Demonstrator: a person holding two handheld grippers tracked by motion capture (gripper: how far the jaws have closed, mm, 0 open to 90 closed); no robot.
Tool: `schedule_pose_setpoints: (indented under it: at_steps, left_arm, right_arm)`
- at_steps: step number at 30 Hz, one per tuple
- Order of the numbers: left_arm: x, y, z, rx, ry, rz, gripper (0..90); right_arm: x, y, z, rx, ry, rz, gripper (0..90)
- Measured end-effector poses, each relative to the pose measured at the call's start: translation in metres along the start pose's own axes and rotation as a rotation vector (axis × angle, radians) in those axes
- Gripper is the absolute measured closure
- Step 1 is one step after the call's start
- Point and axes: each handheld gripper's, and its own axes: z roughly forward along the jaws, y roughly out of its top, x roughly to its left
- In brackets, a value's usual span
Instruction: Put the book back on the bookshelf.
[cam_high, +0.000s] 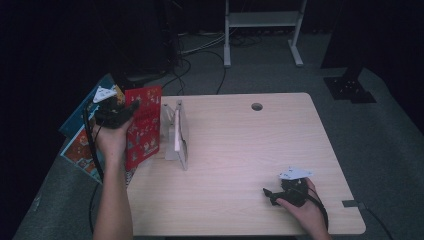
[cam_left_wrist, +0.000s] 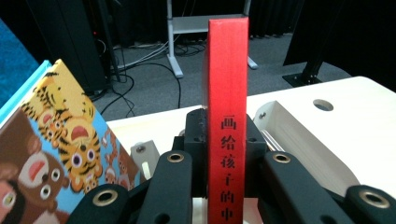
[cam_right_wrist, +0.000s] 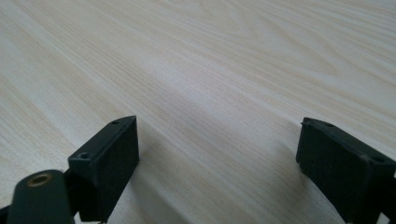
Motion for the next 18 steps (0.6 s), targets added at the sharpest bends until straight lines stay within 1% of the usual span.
schedule_pose_setpoints:
  at_steps: [6,11,14,18]
  left_arm:
    - [-0.004,-0.006,-0.013,0.036,0.013,0.033,76.6]
    - [-0.005,-0.014,-0.016,0.069,-0.003,0.032,76.8]
    - [-0.004,-0.019,-0.018,0.051,-0.013,0.01,78.6]
    - [-0.004,-0.021,-0.02,0.049,-0.01,0.008,79.1]
  right_arm:
    - [0.0,0.0,0.0,0.001,0.001,-0.001,12.3]
    - [0.0,0.0,0.0,0.001,0.0,-0.001,12.3]
    - [0.0,0.0,0.0,0.001,0.0,-0.001,12.3]
    - [0.0,0.0,0.0,0.001,0.0,-0.001,12.2]
